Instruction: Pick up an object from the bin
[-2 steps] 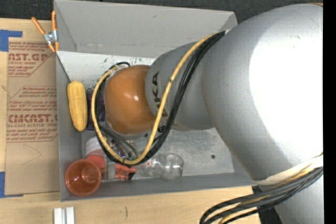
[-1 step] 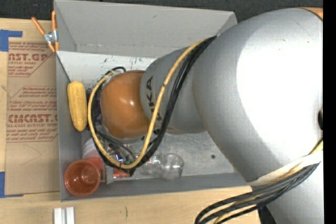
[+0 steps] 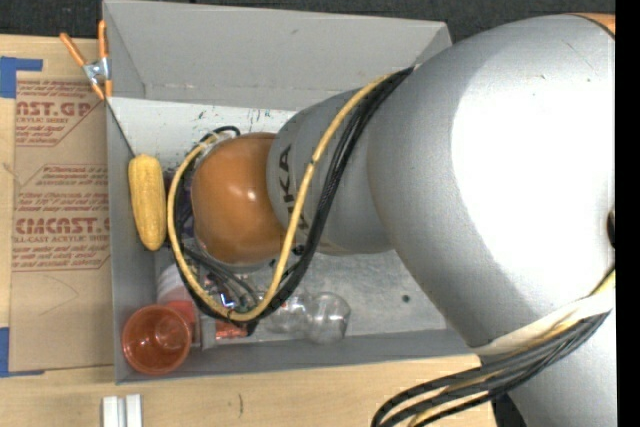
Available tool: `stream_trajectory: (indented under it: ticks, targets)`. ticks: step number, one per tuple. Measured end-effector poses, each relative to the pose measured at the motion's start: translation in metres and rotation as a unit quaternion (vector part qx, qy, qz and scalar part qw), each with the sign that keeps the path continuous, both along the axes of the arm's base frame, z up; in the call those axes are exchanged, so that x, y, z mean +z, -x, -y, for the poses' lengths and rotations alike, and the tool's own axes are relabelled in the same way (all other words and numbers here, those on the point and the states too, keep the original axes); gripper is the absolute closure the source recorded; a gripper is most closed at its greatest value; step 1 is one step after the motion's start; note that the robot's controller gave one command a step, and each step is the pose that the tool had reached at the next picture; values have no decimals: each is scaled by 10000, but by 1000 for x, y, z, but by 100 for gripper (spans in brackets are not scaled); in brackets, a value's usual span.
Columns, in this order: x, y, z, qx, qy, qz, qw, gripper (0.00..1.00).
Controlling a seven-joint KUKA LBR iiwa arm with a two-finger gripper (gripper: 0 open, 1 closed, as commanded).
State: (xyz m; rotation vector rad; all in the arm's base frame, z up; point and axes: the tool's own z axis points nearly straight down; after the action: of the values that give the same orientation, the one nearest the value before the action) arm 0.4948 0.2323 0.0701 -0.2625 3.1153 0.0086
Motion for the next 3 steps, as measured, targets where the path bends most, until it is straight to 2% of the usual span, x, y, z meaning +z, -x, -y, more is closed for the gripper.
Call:
stream_trajectory:
  ticks: [1, 2, 3]
  targets:
    - [2, 5, -3, 570, 12, 41, 9984, 0]
    - [12, 8, -11, 554, -2, 31, 9985, 0]
    - [12, 10, -7, 530, -7, 58, 9986, 0]
